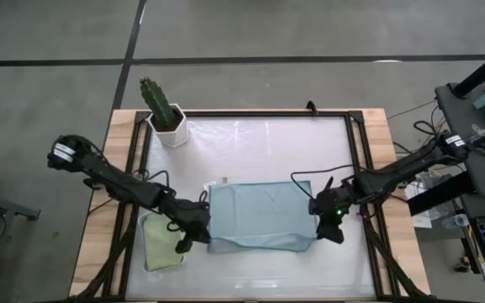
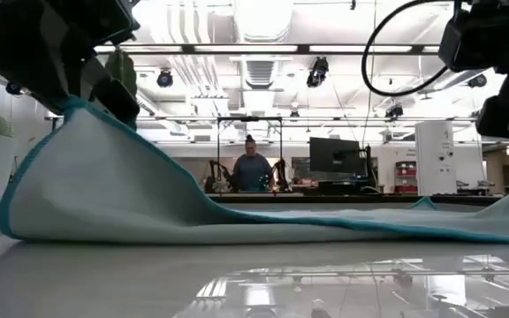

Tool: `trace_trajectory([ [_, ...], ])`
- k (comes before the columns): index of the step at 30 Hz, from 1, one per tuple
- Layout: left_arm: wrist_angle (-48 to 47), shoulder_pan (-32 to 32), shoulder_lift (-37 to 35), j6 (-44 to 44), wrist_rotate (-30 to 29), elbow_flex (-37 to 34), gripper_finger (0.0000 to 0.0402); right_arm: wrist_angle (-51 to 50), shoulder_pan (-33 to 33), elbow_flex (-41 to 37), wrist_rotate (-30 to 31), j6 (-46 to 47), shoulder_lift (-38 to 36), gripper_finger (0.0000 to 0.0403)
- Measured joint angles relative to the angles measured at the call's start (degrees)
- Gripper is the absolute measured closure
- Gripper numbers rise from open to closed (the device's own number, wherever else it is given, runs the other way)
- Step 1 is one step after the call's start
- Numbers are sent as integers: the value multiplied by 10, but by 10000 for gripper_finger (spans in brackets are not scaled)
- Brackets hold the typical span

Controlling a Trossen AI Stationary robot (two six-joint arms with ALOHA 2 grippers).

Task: Fold microfiber towels
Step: Fold the light blue microfiber towel

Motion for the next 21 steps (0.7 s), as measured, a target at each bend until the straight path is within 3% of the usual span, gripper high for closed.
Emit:
trace_trajectory([
  [5, -9, 3, 1, -30, 1, 13, 287, 0, -13, 17, 18, -31, -1, 259],
  [12, -107, 9, -27, -1, -4, 35, 230, -8, -47, 21, 157, -96, 1, 274],
  [14, -123, 14, -31, 12, -33, 35, 229, -9, -56, 18, 188, -108, 1, 291],
  [21, -111, 41, -10, 59, -217, 32, 232, -8, -68, 0, 304, -150, 7, 351],
])
